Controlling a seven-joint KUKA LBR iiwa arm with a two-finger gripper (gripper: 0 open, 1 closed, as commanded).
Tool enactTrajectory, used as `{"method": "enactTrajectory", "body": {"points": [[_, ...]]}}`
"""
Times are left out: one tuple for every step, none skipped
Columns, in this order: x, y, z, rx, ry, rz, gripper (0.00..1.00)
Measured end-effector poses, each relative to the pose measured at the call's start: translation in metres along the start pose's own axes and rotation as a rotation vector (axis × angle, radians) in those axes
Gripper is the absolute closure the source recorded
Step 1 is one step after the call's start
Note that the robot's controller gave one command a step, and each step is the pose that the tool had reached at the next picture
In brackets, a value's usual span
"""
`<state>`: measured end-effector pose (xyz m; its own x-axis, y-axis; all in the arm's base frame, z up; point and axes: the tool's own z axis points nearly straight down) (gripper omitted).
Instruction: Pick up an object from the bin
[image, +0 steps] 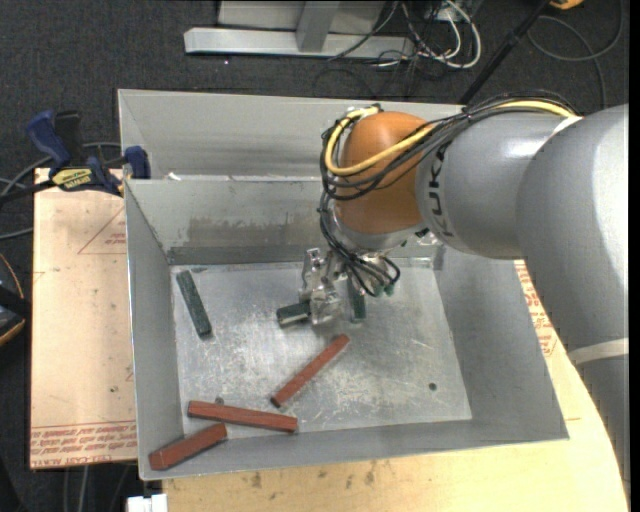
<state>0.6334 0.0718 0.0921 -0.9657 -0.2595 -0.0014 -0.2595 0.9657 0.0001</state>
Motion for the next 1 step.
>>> {"method": "enactTrajectory", "body": {"points": [[-0.0025, -0.0133, -0.1420, 0.000, -0.003, 0.013, 1.00]]}}
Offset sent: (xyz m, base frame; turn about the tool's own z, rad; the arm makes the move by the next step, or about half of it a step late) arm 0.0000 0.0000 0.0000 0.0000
